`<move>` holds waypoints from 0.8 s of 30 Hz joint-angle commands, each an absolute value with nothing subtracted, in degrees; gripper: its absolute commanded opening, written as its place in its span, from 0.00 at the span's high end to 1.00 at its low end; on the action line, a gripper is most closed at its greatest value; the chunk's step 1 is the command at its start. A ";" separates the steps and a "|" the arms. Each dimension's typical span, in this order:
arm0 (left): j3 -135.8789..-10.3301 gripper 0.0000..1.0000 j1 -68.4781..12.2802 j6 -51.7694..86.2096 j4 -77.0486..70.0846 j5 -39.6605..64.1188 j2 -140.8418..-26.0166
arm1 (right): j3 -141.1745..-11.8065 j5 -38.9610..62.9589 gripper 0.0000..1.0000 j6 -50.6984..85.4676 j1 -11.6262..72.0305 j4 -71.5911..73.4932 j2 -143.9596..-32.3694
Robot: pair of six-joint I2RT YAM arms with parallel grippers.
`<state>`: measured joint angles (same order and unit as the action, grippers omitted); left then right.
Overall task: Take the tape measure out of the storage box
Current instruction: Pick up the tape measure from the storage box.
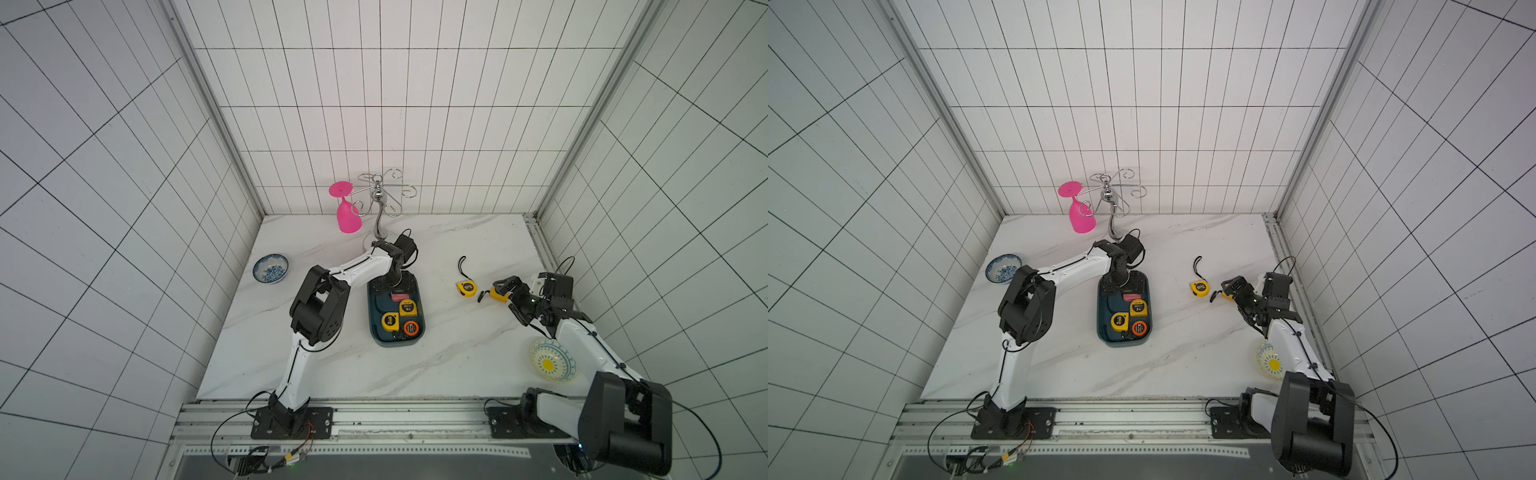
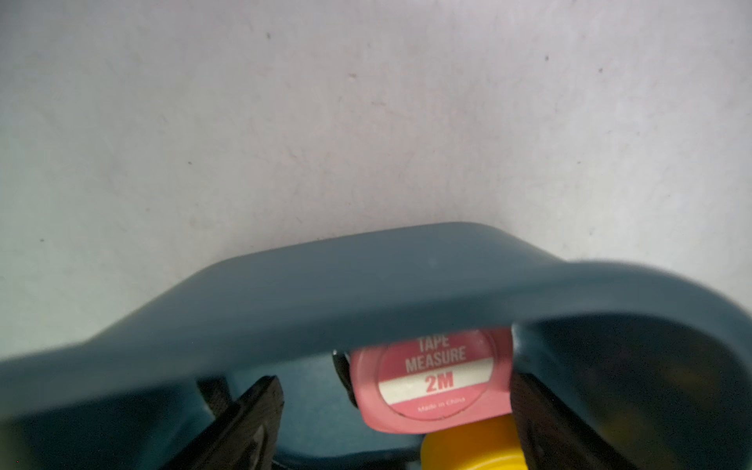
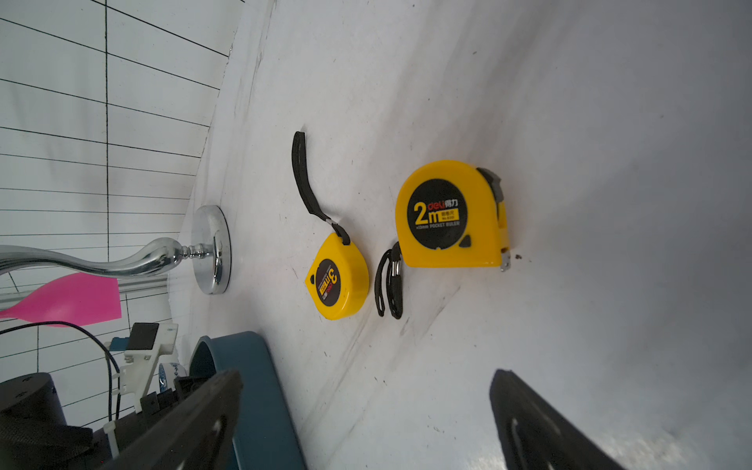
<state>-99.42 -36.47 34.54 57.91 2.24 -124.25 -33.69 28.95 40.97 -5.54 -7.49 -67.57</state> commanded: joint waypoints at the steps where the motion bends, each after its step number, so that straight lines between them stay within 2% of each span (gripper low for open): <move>1: -100.60 0.10 -36.40 37.10 57.77 2.05 -125.20 | -34.98 28.75 0.01 41.28 -5.08 -7.01 -66.52; 17: -101.62 0.11 -35.92 40.29 54.79 4.53 -129.08 | -34.98 29.09 0.01 41.46 -5.01 -6.02 -67.41; 20: -102.57 0.15 -35.75 40.22 55.82 3.77 -130.18 | -34.95 29.18 0.01 41.56 -4.97 -5.68 -67.76; 24: -103.05 0.29 -35.77 39.47 57.23 2.84 -130.78 | -34.89 29.53 0.01 41.90 -4.93 -5.03 -68.37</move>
<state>-102.35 -35.92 39.75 56.84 3.46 -127.92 -33.69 29.15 41.36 -5.50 -6.02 -67.85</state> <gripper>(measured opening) 0.729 0.990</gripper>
